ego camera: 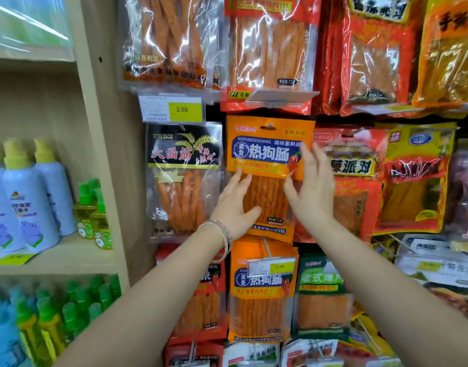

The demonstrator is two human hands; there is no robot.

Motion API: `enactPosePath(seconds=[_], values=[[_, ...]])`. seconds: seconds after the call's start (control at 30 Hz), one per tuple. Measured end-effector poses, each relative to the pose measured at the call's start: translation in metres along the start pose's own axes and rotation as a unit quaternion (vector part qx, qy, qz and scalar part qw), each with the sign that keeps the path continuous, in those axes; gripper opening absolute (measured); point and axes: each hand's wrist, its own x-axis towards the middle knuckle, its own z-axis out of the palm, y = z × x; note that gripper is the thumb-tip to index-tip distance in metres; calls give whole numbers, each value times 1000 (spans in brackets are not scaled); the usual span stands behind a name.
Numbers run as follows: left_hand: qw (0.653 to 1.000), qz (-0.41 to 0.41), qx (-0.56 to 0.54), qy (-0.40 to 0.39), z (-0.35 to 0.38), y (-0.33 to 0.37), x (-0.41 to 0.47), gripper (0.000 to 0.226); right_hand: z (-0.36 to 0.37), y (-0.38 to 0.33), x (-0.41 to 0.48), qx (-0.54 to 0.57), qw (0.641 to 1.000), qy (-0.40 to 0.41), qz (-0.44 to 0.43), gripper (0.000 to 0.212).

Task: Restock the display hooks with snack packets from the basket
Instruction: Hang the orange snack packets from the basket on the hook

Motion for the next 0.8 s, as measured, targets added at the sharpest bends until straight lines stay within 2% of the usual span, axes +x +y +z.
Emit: enactPosePath(seconds=[0.07, 0.13, 0.4, 0.67, 0.8], values=[[999, -9, 30, -32, 13, -12, -4, 83, 10, 8, -19, -91, 992, -57, -69, 62], [997, -13, 62, -51, 23, -20, -4, 87, 20, 17, -34, -159, 975, -117, -102, 64], [988, -21, 122, -96, 32, -37, 15, 94, 50, 28, -34, -284, 931, -215, -74, 95], [991, 3, 98, -92, 37, -46, 19, 91, 51, 18, -32, -284, 931, -229, -36, 87], [995, -18, 16, -100, 24, -28, 0, 65, 26, -2, -41, -203, 953, -224, 17, 62]])
